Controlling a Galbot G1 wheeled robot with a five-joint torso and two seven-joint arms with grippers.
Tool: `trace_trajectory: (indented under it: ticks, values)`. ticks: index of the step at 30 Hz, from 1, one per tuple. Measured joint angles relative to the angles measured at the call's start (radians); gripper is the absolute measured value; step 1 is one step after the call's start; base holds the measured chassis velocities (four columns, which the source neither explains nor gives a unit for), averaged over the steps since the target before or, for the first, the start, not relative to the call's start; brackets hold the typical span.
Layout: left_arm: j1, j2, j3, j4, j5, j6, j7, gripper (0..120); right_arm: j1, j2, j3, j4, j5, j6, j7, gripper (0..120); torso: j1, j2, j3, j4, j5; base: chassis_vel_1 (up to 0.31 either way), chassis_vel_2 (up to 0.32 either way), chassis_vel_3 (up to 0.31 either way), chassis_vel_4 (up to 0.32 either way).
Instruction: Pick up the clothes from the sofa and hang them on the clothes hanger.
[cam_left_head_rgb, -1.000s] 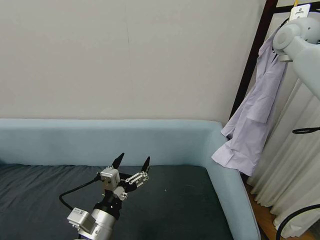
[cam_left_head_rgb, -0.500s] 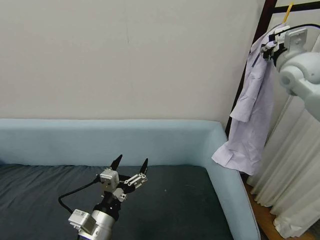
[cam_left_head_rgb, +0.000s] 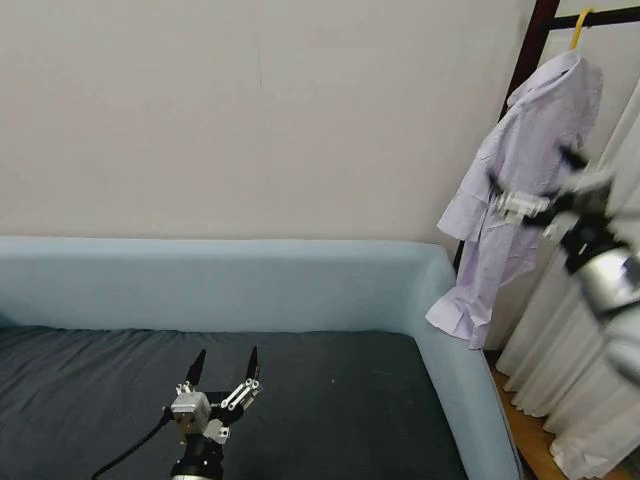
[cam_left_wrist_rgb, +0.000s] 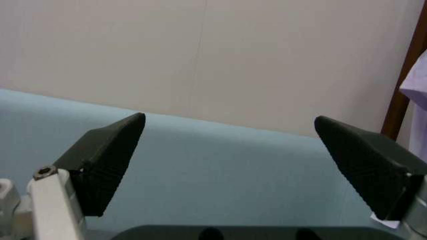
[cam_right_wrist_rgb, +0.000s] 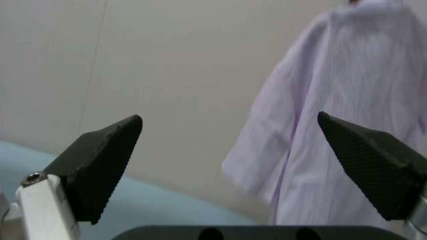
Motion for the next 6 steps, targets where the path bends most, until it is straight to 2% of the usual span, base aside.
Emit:
trace_trajectory:
  ticks: [2, 3, 6]
  values:
    - [0.017, -0.012, -0.003, 0.021, 0.02, -0.032, 0.006, 100, -0.132, 0.136, 0.032, 0.025, -0.093, 0.041, -0.039, 100, 0.0, 0.0, 0.0, 0.0001, -0.0011, 0.0, 0.0, 0.0, 0.0]
    - [0.017, -0.012, -0.003, 0.021, 0.02, -0.032, 0.006, 100, -0.132, 0.136, 0.032, 0.025, -0.093, 0.041, -0.039, 100, 0.0, 0.0, 0.0, 0.0001, -0.0011, 0.0, 0.0, 0.0, 0.0]
    - [0.048, -0.032, -0.005, 0.034, 0.07, -0.08, 0.0, 100, -0.328, 0.337, 0.049, 0.061, -0.269, 0.098, -0.054, 100, 0.0, 0.0, 0.0, 0.0009, -0.0014, 0.0, 0.0, 0.0, 0.0]
